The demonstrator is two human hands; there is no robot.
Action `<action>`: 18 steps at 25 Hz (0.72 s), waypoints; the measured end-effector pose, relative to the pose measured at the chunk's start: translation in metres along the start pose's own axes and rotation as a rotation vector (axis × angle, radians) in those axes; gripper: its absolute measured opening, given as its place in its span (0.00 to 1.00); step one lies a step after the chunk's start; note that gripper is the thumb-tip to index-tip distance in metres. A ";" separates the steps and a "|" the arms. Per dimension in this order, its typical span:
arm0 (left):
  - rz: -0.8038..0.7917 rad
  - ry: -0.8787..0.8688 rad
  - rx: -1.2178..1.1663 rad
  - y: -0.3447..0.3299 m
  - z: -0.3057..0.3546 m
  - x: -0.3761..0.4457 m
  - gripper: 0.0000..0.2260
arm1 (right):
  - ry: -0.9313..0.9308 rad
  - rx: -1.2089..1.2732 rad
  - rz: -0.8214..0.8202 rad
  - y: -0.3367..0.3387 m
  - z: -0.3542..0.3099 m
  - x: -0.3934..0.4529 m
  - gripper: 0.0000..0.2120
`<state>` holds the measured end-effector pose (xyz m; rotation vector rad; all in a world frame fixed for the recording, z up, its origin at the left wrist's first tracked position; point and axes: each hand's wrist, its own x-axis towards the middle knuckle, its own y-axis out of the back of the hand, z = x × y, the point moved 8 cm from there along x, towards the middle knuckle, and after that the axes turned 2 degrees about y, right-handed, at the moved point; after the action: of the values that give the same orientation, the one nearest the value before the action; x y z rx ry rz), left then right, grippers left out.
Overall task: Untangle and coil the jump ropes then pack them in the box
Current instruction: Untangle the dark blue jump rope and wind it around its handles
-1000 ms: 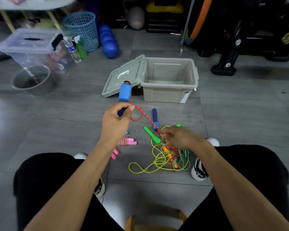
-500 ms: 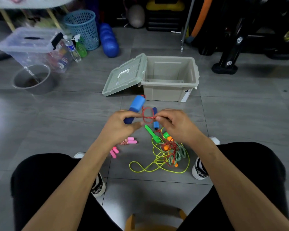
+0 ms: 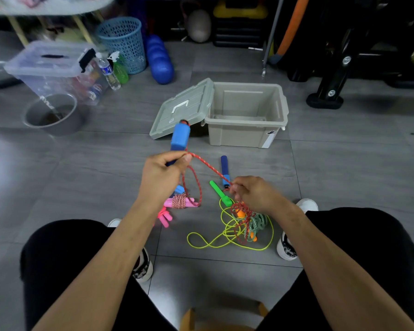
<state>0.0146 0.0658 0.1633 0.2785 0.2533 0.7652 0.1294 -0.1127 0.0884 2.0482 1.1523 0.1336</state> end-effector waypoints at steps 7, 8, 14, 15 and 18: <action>-0.348 0.254 0.306 -0.025 -0.044 -0.009 0.05 | 0.331 0.122 0.296 0.037 -0.060 -0.015 0.09; -0.341 0.149 0.256 -0.029 -0.029 -0.010 0.07 | 0.367 0.068 0.260 0.033 -0.065 -0.016 0.09; -0.218 -0.104 0.202 -0.028 0.005 -0.014 0.08 | 0.333 0.098 0.161 0.016 -0.051 -0.009 0.10; -0.176 -0.096 0.114 -0.023 0.008 -0.013 0.08 | 0.257 0.147 0.106 0.010 -0.039 -0.005 0.10; -0.060 -0.017 -0.157 -0.006 0.010 -0.009 0.08 | 0.109 0.160 0.001 -0.007 -0.007 -0.002 0.10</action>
<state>0.0159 0.0536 0.1714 0.1283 0.1838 0.7184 0.1207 -0.1080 0.0896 2.2052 1.2645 0.1595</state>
